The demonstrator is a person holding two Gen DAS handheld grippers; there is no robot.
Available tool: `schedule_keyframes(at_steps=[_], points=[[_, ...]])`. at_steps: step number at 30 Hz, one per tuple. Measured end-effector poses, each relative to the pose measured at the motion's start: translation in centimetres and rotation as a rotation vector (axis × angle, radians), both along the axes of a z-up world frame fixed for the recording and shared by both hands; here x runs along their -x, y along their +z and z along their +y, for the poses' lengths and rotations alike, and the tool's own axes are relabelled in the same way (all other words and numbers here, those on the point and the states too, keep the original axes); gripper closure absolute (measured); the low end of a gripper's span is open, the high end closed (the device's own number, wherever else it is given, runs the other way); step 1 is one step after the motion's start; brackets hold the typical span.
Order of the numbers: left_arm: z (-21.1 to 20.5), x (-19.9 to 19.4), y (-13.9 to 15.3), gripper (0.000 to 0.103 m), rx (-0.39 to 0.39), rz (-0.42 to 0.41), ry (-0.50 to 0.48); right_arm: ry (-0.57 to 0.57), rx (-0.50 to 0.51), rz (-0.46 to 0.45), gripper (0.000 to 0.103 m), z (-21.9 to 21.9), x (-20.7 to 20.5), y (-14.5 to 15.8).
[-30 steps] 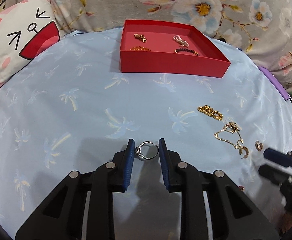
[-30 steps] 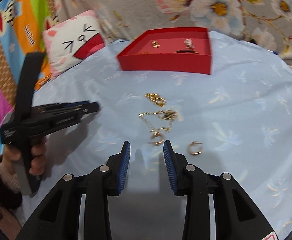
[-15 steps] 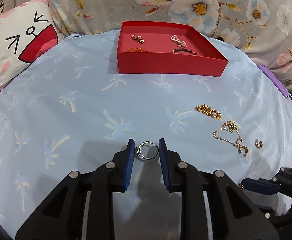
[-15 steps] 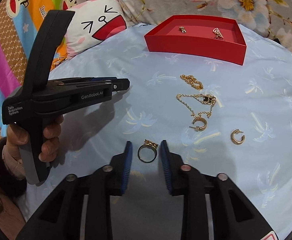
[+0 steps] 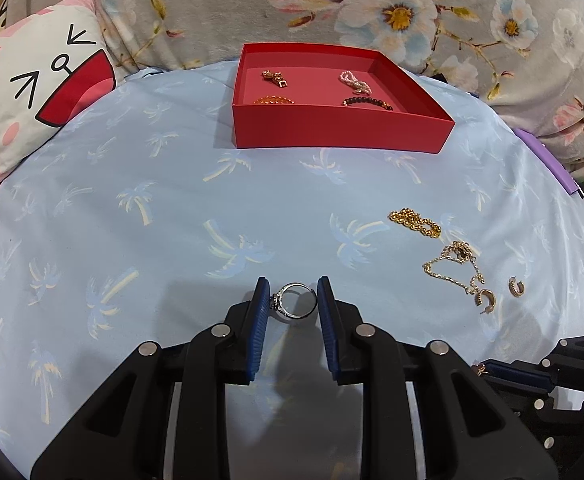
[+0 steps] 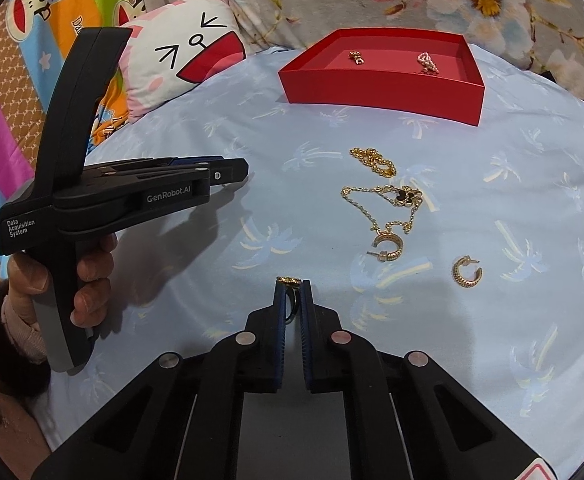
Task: Organize jewelry
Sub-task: 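Carry both rings over the red box and open the left gripper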
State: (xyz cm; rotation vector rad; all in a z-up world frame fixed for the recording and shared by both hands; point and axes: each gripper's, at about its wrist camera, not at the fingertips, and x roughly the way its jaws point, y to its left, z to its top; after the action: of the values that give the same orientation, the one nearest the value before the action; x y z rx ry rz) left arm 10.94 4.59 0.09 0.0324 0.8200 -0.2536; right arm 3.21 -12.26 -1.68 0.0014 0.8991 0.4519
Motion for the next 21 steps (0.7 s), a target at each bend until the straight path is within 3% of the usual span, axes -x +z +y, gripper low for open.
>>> schedule_keyframes(at_steps=[12,17,21], points=[[-0.3,0.0,0.8,0.079,0.011,0.003,-0.023,-0.072,-0.039,-0.028,0.099,-2.5,-1.4,2.0],[-0.3,-0.8,3.9,0.079,-0.015,-0.074,-0.055,-0.079,-0.047,-0.076,0.099,-3.7,-4.3,5.3],[-1.0,-3.3,6.8,0.079,-0.016,-0.115,-0.092,-0.118,-0.061,-0.102,0.099,-5.1,-9.0,7.7]])
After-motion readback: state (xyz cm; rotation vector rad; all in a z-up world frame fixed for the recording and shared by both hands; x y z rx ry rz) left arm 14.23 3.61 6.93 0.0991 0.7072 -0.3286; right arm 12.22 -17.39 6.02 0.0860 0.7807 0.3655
